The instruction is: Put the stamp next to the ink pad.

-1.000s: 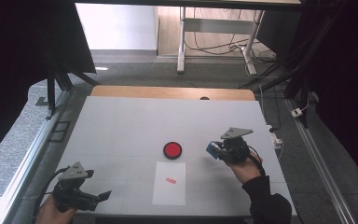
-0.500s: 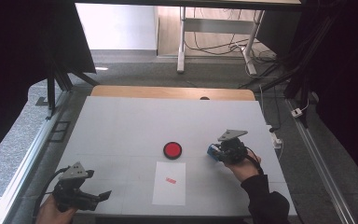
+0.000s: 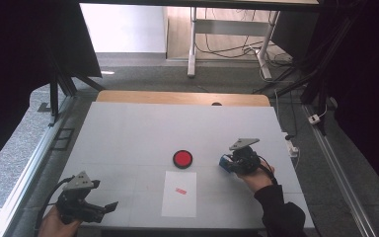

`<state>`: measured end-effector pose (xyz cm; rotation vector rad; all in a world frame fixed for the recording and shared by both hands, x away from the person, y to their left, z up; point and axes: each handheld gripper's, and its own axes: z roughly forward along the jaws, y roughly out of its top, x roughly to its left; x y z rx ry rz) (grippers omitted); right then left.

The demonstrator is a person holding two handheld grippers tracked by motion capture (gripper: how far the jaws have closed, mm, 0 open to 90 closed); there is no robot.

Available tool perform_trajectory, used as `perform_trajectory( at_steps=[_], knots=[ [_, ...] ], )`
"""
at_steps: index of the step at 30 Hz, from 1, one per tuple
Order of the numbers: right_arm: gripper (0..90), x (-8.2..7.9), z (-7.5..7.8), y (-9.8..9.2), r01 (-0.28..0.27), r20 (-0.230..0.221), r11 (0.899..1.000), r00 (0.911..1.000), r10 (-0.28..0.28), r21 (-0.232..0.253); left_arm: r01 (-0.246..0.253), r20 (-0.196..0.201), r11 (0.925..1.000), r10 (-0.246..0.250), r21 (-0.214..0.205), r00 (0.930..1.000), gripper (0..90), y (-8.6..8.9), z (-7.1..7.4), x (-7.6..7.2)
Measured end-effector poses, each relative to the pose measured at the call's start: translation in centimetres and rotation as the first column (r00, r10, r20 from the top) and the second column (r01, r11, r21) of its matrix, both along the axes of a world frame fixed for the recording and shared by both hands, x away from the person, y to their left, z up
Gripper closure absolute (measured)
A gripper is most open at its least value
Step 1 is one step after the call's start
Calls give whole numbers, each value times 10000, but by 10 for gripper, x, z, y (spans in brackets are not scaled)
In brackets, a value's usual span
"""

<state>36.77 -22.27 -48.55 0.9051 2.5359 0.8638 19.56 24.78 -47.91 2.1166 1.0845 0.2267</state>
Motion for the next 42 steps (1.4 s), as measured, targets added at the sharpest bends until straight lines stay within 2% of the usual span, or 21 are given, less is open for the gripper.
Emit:
perform_trajectory(
  at_steps=[6, 14, 19, 24, 35, 42],
  knots=[
    [656, 1, 0, -1, 160, -88, 9997, 9998, -158, 201, 13, -22, 10000, -13, -20, 10000, 18, 0, 0, 0],
    [564, -1, 5, -2, 373, 103, 9983, 9992, -378, 448, -2, -14, 10000, 2, -30, 10000, 18, 0, 0, 0],
    [490, -3, 13, -4, 495, 218, 9956, 9984, -514, 792, -7, -17, 10000, 7, -66, 10000, 18, 1, 0, 0],
    [425, -7, 18, -2, 480, 162, 9927, 9986, -501, 1108, -27, -15, 9999, 27, -105, 10000, 18, 1, 0, 0],
    [307, -17, 24, 7, 352, 263, 9913, 9989, -389, 1265, -32, -13, 9999, 32, -133, 10000, 18, 2, 0, 0],
    [215, -22, 27, 9, 366, 52, 9849, 9993, -380, 1694, -9, -22, 9999, 9, -159, 10000, 18, 2, 0, 0]
  ],
)
